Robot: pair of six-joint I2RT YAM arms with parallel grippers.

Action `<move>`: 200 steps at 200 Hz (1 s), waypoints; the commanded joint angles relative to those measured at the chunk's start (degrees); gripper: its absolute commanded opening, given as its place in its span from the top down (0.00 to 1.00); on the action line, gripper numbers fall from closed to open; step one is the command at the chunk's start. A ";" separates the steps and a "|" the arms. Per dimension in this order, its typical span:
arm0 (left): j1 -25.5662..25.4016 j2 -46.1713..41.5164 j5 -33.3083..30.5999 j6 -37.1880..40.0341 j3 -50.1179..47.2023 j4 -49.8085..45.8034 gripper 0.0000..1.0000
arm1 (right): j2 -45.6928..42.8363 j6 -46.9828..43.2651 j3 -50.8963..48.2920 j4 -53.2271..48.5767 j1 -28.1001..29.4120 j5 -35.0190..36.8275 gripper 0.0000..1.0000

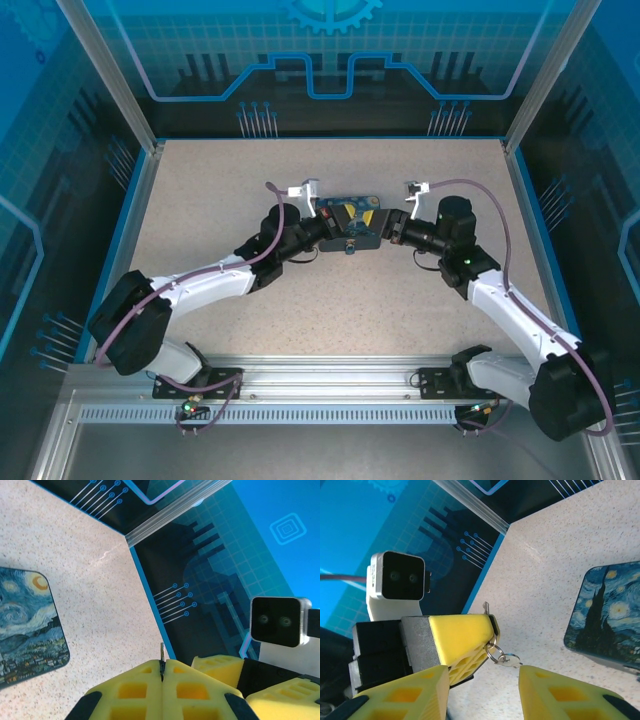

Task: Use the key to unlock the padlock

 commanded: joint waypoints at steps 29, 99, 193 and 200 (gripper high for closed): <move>-1.19 1.35 0.28 -4.12 3.56 -3.99 1.00 | 0.36 -6.48 2.09 -2.26 -0.72 -0.13 0.60; -1.62 2.83 0.46 -8.07 4.86 -4.50 1.00 | 1.64 -7.94 1.04 -2.58 -0.53 0.14 0.60; -1.81 3.17 0.64 -10.68 5.92 -4.16 1.00 | 3.69 -8.47 0.07 -1.97 -0.53 0.22 0.62; -1.76 3.21 0.69 -10.74 5.92 -4.14 1.00 | 3.95 -8.47 0.11 -1.82 -0.53 0.05 0.62</move>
